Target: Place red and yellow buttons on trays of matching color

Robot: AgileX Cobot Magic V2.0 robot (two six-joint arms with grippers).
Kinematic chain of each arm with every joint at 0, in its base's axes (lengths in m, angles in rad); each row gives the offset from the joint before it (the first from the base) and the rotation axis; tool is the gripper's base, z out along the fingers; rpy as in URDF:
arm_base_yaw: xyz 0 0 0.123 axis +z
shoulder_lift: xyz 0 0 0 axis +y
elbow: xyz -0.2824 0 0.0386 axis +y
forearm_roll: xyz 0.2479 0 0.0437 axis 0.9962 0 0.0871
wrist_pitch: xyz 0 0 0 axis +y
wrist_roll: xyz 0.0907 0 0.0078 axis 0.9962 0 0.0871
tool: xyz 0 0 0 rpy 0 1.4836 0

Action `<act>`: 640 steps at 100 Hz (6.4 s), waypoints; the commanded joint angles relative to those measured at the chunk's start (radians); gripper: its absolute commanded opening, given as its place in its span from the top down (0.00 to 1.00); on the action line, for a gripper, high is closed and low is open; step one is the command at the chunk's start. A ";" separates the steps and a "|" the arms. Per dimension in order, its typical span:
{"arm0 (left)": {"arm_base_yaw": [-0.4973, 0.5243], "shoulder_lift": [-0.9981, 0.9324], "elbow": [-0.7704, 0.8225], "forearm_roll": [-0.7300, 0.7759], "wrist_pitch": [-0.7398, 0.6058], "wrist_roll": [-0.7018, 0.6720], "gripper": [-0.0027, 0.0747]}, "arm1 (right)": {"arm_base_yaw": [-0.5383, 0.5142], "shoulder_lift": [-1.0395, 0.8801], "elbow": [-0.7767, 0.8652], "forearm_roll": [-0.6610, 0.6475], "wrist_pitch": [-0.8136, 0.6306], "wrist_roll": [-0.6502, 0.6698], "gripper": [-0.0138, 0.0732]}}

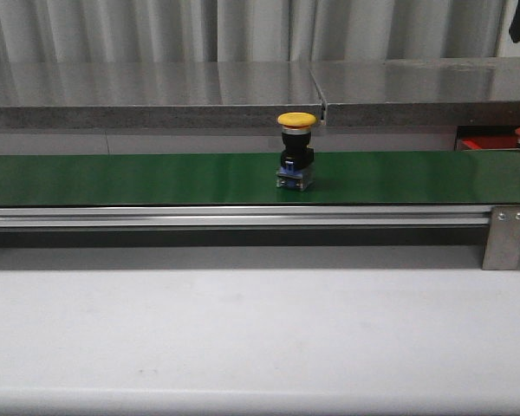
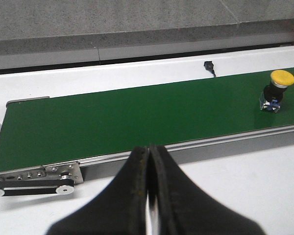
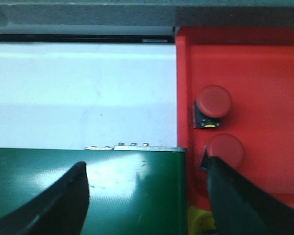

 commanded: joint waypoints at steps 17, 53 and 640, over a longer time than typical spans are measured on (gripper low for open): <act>-0.007 0.001 -0.026 -0.018 -0.077 -0.009 0.99 | 0.088 -0.167 0.079 0.014 -0.022 -0.009 0.25; -0.007 0.001 -0.026 -0.018 -0.077 -0.009 0.99 | 0.252 -0.183 0.085 0.016 0.089 0.045 0.16; -0.007 0.001 -0.026 -0.018 -0.077 -0.009 0.99 | -0.042 -0.558 0.613 -0.105 -0.125 -0.010 0.98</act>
